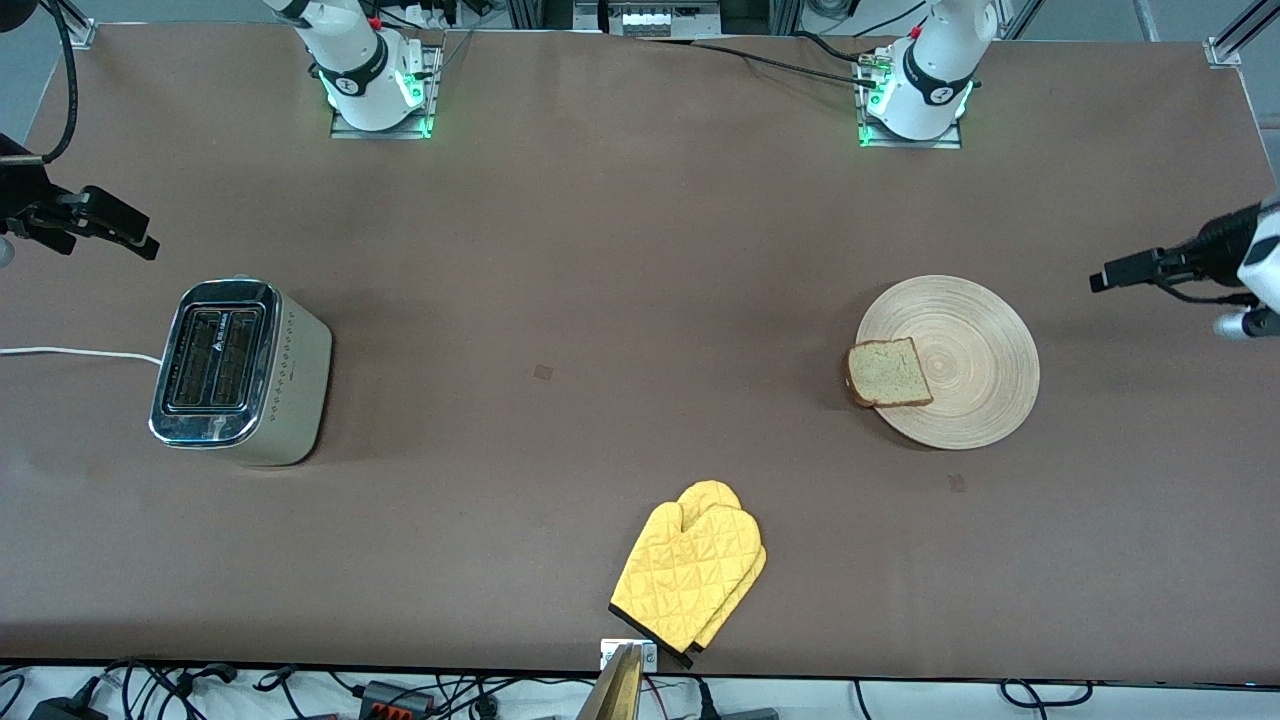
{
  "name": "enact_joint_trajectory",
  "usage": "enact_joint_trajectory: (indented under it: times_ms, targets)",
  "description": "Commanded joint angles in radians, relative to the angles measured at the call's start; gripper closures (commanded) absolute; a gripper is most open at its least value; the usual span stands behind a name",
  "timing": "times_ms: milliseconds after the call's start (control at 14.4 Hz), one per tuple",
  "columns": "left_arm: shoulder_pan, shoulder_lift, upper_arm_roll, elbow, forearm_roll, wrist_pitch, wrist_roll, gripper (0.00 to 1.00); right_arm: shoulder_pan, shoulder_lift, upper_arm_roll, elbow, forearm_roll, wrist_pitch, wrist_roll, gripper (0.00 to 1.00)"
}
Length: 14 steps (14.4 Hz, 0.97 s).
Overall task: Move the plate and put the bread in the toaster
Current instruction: 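Move the left gripper down toward the wooden plate's rim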
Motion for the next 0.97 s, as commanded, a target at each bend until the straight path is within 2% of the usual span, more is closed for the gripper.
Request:
enact_joint_trajectory:
  times_ms: [0, 139, 209, 487, 696, 905]
  targets:
    - [0.046, 0.162, -0.005, 0.061, -0.052, -0.004, 0.096, 0.00, -0.005, -0.010, 0.005, -0.007, -0.003, -0.002, -0.009, 0.00]
    - [0.093, 0.274, -0.005, 0.076, -0.087, 0.063, 0.249, 0.00, -0.002, -0.010, 0.007, -0.006, -0.006, -0.002, -0.009, 0.00]
    - [0.115, 0.301, -0.005, 0.078, -0.095, 0.076, 0.312, 0.00, -0.003, -0.008, 0.007, -0.006, -0.006, 0.001, -0.009, 0.00]
    - [0.171, 0.439, -0.011, 0.073, -0.110, 0.111, 0.426, 0.00, -0.003, 0.000, 0.007, -0.006, -0.004, -0.003, 0.003, 0.00]
    - [0.190, 0.454, -0.012, 0.055, -0.122, 0.113, 0.489, 0.00, -0.006, 0.001, 0.004, -0.006, -0.003, 0.000, -0.007, 0.00]
    - [0.215, 0.448, -0.015, -0.035, -0.182, 0.117, 0.495, 0.00, -0.006, 0.003, 0.005, 0.005, -0.003, 0.000, -0.007, 0.00]
